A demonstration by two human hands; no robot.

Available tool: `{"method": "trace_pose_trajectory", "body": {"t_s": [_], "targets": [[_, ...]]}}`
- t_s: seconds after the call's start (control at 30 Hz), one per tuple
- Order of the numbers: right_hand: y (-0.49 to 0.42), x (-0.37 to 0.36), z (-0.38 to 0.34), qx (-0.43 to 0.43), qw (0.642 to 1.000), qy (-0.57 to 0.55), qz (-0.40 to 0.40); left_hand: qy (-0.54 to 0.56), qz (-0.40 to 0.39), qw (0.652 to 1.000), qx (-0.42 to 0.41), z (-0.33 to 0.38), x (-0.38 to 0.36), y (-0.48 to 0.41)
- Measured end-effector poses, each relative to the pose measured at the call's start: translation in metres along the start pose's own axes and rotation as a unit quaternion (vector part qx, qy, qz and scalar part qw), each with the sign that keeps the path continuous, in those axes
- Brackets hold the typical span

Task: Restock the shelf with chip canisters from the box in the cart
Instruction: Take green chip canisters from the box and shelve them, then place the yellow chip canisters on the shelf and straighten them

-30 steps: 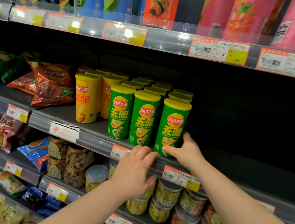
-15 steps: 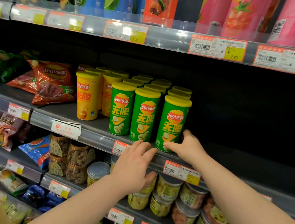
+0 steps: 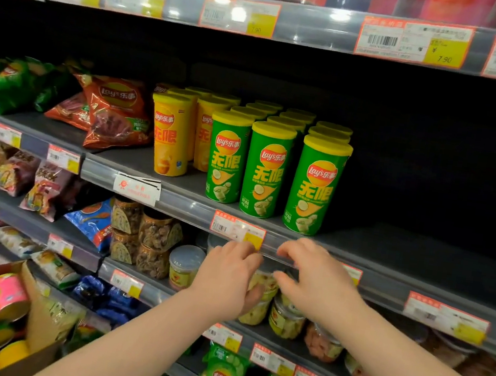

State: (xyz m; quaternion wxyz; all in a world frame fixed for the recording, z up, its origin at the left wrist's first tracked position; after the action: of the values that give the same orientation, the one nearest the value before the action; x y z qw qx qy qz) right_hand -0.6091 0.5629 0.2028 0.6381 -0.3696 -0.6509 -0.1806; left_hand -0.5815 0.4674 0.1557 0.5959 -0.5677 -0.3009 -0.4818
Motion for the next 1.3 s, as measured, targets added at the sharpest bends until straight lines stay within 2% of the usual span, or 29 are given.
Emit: {"method": "trace_pose_trajectory", "body": {"t_s": [0.17,0.27,0.43,0.6,0.9,1.07,1.3], "targets": [[0.009,-0.055,-0.017,0.039,0.993,0.037,-0.107,-0.038,-0.079,0.994,0.060,-0.010,-0.021,0.017],[0.010,-0.080,-0.020,0.050,0.987,0.049,-0.143,-0.063,-0.133,0.983,0.110,-0.021,-0.034,0.034],[0.009,-0.116,-0.033,0.089,0.976,0.058,-0.188,-0.068,-0.172,0.967,0.173,-0.038,-0.046,0.069],[0.010,-0.144,-0.059,0.141,0.965,0.034,-0.220,-0.068,-0.190,0.945,0.258,-0.055,-0.051,0.114],[0.031,-0.189,-0.125,0.241,0.929,0.018,-0.281,-0.073,-0.220,0.884,0.406,-0.075,-0.045,0.212],[0.043,-0.205,-0.157,0.269,0.913,0.026,-0.306,-0.064,-0.222,0.862,0.450,-0.086,-0.041,0.254],[0.048,-0.216,-0.211,0.275,0.906,0.048,-0.319,-0.045,-0.216,0.853,0.474,-0.116,-0.023,0.308]]}}
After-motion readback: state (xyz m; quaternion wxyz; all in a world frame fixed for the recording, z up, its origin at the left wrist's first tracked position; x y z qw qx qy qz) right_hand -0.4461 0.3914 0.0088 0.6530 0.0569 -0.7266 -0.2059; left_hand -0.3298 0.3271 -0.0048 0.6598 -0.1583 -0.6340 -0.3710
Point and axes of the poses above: each hand's wrist, its own y-axis away from the middle knuckle, its own x-axis out of the back of the hand, z = x × y, the point moved 9 cm from there along -y, towards the middle knuckle, and after that the axes turned 6 degrees about y, right-handed, at the moved point
